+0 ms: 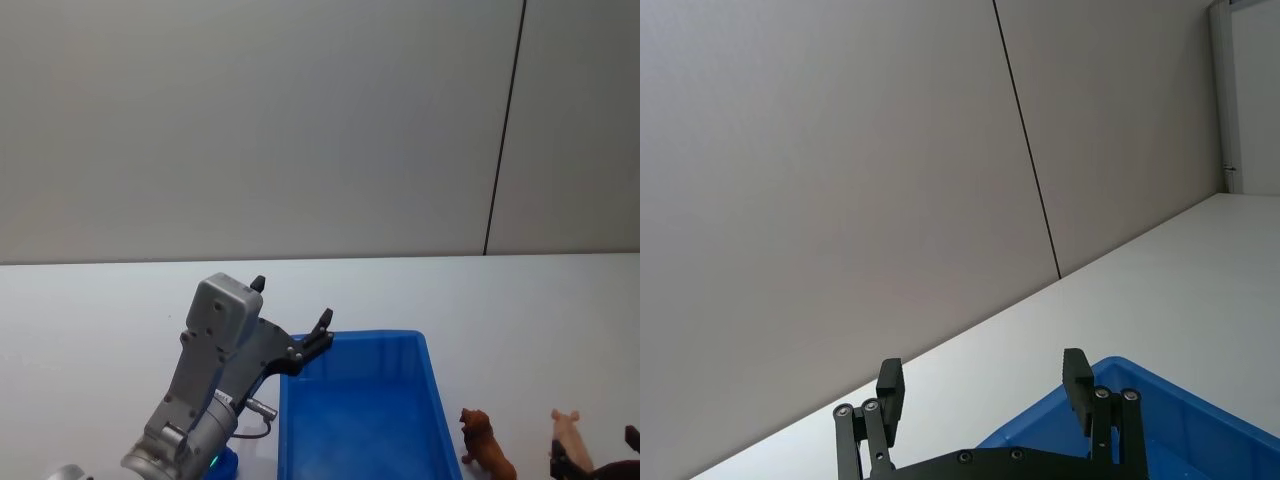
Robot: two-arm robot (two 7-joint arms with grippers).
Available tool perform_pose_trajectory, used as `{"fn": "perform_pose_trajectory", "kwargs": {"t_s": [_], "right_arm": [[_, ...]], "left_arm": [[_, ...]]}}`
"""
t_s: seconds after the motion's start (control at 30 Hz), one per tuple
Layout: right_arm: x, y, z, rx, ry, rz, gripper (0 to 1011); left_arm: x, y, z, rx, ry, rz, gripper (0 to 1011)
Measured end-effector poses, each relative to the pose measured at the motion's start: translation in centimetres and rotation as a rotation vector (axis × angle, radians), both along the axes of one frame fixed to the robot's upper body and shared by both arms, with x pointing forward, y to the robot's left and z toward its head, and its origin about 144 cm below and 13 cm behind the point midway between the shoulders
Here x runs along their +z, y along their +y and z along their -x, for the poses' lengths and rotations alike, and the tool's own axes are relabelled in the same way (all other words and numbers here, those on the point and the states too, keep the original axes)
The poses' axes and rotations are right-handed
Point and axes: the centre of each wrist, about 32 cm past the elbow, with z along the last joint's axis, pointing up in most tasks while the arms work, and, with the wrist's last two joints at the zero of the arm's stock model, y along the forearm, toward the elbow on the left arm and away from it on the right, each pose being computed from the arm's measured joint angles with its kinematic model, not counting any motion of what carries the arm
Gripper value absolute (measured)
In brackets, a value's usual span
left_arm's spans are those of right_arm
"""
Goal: Pick up the two dolls from the table and place them into the box.
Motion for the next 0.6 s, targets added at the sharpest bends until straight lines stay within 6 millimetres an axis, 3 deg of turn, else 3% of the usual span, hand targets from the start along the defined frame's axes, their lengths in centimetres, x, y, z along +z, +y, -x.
{"fn": "perform_pose_trajectory", "kwargs": {"t_s": [0.23,0.6], "right_arm": [[-1.3,-0.1,-0.5,0.011,0.011,-0.004,995],[-2.9,-0.1,-1.2,0.04,0.029,-0.014,708]], "left_arm": [[0.0,0.0,0.0,0.0,0.0,0.0,1001],[0.0,0.0,0.0,0.0,0.0,0.0,1001]]}}
